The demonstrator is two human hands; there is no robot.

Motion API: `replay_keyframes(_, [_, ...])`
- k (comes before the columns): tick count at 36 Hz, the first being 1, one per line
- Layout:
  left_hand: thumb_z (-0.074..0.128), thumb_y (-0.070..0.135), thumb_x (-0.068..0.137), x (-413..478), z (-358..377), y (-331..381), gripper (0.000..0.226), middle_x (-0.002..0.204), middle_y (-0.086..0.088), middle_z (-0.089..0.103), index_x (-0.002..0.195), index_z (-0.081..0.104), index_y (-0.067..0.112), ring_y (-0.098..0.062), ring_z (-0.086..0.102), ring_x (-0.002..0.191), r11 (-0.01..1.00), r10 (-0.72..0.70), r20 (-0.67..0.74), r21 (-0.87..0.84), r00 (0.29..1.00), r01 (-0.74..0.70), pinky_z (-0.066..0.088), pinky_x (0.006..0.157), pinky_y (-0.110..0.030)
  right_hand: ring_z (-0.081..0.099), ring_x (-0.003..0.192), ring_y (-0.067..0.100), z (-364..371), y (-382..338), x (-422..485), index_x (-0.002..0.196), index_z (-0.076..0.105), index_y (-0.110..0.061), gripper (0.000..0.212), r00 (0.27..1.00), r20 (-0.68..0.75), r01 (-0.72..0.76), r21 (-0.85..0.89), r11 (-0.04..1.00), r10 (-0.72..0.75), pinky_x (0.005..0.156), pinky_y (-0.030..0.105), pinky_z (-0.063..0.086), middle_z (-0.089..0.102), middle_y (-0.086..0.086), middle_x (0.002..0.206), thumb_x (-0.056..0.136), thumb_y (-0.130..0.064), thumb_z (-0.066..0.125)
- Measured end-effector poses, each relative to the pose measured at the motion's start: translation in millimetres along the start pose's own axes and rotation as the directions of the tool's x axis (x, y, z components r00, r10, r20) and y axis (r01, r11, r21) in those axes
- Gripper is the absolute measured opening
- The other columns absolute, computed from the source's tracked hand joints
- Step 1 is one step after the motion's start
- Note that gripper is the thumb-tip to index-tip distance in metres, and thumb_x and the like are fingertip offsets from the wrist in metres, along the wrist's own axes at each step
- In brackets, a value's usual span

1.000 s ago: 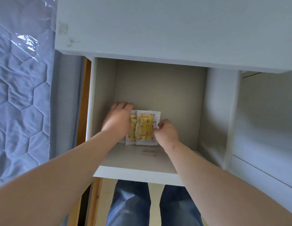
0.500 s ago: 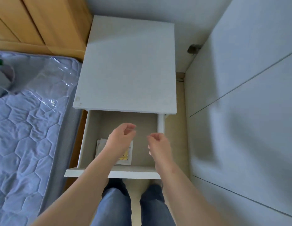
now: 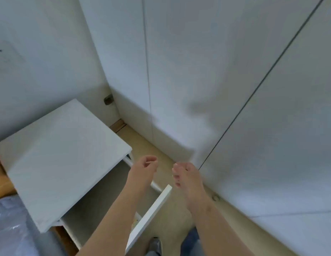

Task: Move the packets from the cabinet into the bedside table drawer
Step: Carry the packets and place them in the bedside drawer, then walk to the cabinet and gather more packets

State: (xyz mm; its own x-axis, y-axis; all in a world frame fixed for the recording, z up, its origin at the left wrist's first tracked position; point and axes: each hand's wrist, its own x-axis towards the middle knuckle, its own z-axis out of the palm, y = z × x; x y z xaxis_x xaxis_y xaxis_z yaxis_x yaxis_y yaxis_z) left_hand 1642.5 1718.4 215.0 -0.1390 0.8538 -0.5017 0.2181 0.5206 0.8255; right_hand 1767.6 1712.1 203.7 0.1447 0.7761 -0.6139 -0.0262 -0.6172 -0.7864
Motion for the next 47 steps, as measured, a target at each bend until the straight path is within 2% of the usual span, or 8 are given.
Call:
replay_keyframes(7, [0.053, 0.017, 0.093, -54.0, 99.4, 24.7, 0.011, 0.093, -0.002, 0.064, 0.099, 0.060, 0.022, -0.019, 0.060, 0.092, 0.985, 0.082, 0.309, 0.117, 0.947, -0.124, 0.045, 0.082, -0.030, 0.052, 0.073, 0.015, -105.3, 31.1, -60.6, 0.086, 0.054, -0.019, 0.008, 0.945, -0.324, 0.056, 0.264, 0.963, 0.034, 0.061, 0.023, 0.041, 0.056, 0.000, 0.082, 0.093, -0.015, 0.050])
replay_keyframes(14, [0.052, 0.017, 0.093, -146.3, 233.8, 27.0, 0.010, 0.098, -0.001, 0.065, 0.096, 0.059, 0.024, -0.016, 0.061, 0.092, 0.940, 0.110, 0.580, 0.204, 0.807, -0.275, 0.044, 0.071, -0.025, 0.052, 0.073, 0.014, -229.8, 82.7, -138.1, 0.085, 0.055, -0.018, 0.011, 0.839, -0.531, 0.168, 0.464, 0.870, 0.122, 0.061, 0.023, 0.041, 0.057, 0.001, 0.087, 0.093, -0.013, 0.050])
replay_keyframes(19, [0.052, 0.016, 0.094, -241.4, 338.4, 8.1, 0.011, 0.094, 0.000, 0.065, 0.096, 0.060, 0.022, -0.012, 0.061, 0.083, 0.917, 0.068, 0.741, 0.218, 0.668, -0.335, 0.044, 0.080, -0.030, 0.054, 0.078, 0.016, -335.5, 148.3, -217.4, 0.089, 0.056, -0.017, 0.007, 0.695, -0.689, 0.269, 0.513, 0.815, 0.205, 0.065, 0.025, 0.043, 0.058, 0.001, 0.088, 0.093, -0.014, 0.051])
replay_keyframes(24, [0.054, 0.016, 0.094, -340.7, 431.1, -20.8, 0.009, 0.094, 0.000, 0.064, 0.094, 0.061, 0.021, -0.011, 0.062, 0.082, 0.901, -0.006, 0.853, 0.230, 0.522, -0.367, 0.045, 0.074, -0.026, 0.052, 0.070, 0.014, -422.4, 220.0, -296.4, 0.086, 0.055, -0.016, 0.010, 0.512, -0.789, 0.375, 0.560, 0.738, 0.339, 0.060, 0.024, 0.039, 0.056, 0.001, 0.081, 0.093, -0.012, 0.050])
replay_keyframes(29, [0.053, 0.015, 0.093, -436.8, 499.5, -46.6, 0.012, 0.092, 0.001, 0.065, 0.090, 0.061, 0.023, -0.014, 0.062, 0.087, 0.850, -0.090, 0.934, 0.252, 0.345, -0.462, 0.047, 0.091, -0.036, 0.051, 0.067, 0.014, -482.6, 279.8, -363.0, 0.083, 0.056, -0.016, 0.012, 0.342, -0.809, 0.468, 0.587, 0.660, 0.477, 0.058, 0.025, 0.039, 0.056, 0.001, 0.078, 0.091, -0.010, 0.050])
replay_keyframes(34, [0.051, 0.015, 0.095, -510.4, 569.7, -72.4, 0.010, 0.088, 0.000, 0.063, 0.093, 0.060, 0.019, -0.013, 0.061, 0.080, 0.798, -0.136, 0.968, 0.233, 0.211, -0.556, 0.045, 0.077, -0.031, 0.052, 0.070, 0.015, -534.0, 325.7, -410.4, 0.083, 0.056, -0.016, 0.012, 0.236, -0.778, 0.547, 0.602, 0.582, 0.583, 0.060, 0.026, 0.041, 0.057, 0.000, 0.079, 0.092, -0.012, 0.050])
replay_keyframes(39, [0.051, 0.015, 0.095, -576.0, 651.7, -94.1, 0.014, 0.089, 0.002, 0.064, 0.088, 0.058, 0.024, -0.012, 0.061, 0.081, 0.739, -0.203, 0.975, 0.212, 0.088, -0.639, 0.048, 0.079, -0.034, 0.054, 0.075, 0.017, -602.0, 367.9, -447.6, 0.086, 0.057, -0.017, 0.011, 0.130, -0.734, 0.603, 0.592, 0.534, 0.667, 0.065, 0.028, 0.044, 0.058, 0.001, 0.083, 0.093, -0.013, 0.050])
replay_keyframes(47, [0.054, 0.017, 0.093, -693.2, 800.2, -116.0, 0.011, 0.081, 0.003, 0.062, 0.085, 0.059, 0.022, -0.011, 0.060, 0.074, 0.691, -0.269, 0.959, 0.125, -0.093, -0.711, 0.042, 0.066, -0.026, 0.052, 0.068, 0.014, -746.8, 412.8, -511.8, 0.081, 0.056, -0.017, 0.013, -0.003, -0.678, 0.710, 0.517, 0.479, 0.735, 0.062, 0.026, 0.041, 0.056, 0.000, 0.082, 0.092, -0.012, 0.051])
